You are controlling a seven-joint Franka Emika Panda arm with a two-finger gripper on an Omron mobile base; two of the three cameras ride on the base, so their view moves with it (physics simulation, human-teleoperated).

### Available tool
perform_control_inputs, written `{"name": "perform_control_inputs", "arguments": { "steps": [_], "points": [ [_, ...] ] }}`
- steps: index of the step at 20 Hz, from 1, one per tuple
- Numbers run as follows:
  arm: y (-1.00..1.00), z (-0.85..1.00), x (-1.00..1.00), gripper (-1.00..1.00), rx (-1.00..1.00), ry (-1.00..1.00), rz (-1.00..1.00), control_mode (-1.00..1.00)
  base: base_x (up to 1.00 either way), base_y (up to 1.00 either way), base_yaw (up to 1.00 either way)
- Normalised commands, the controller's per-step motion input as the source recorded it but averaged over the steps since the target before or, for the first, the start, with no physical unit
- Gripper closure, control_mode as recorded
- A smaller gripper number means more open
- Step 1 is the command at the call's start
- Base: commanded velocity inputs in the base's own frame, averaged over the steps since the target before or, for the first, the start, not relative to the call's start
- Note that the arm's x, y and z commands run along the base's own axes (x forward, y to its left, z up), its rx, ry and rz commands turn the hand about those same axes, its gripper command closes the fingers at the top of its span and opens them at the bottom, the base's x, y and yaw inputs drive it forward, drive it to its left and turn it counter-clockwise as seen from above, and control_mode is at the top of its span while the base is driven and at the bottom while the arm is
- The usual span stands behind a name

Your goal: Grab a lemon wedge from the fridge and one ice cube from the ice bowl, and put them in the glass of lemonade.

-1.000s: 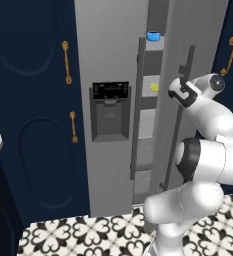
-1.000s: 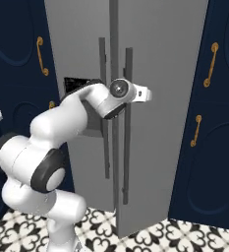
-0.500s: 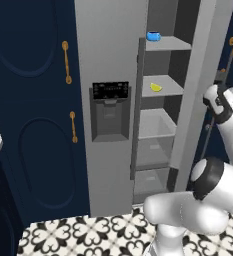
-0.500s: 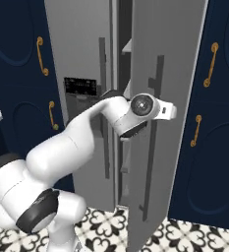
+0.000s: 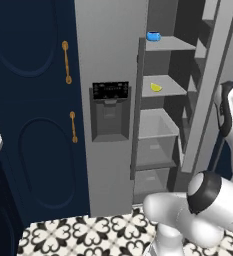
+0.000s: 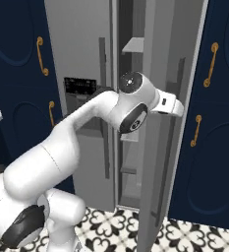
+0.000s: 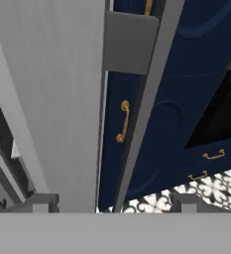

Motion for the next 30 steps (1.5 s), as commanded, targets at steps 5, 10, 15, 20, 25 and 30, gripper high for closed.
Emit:
{"name": "perform_control_inputs", "arguments": {
  "steps": [5,10,15,20,25,30],
  "points": [
    [0.48,0.18,-0.49,-1.00,-0.12,0.00,-0.03,-1.00,0.00,0.00,0.00],
    [1.00,-0.03,0.48,-1.00,-0.09,0.05,0.02,-1.00,0.00,0.00,0.00],
    [0.90,-0.01,0.82,-1.00,-0.32,0.35,0.00,-1.00,0.00,0.00,0.00],
    [0.34,-0.03,0.51,-1.00,-0.45,0.42,0.00,-1.00,0.00,0.00,0.00],
    [-0.16,-0.14,0.63,-1.00,-0.24,0.27,0.07,-1.00,0.00,0.00,0.00],
    [-0.50,-0.16,0.99,-1.00,-0.02,0.24,0.14,-1.00,0.00,0.00,0.00]
  ]
}}
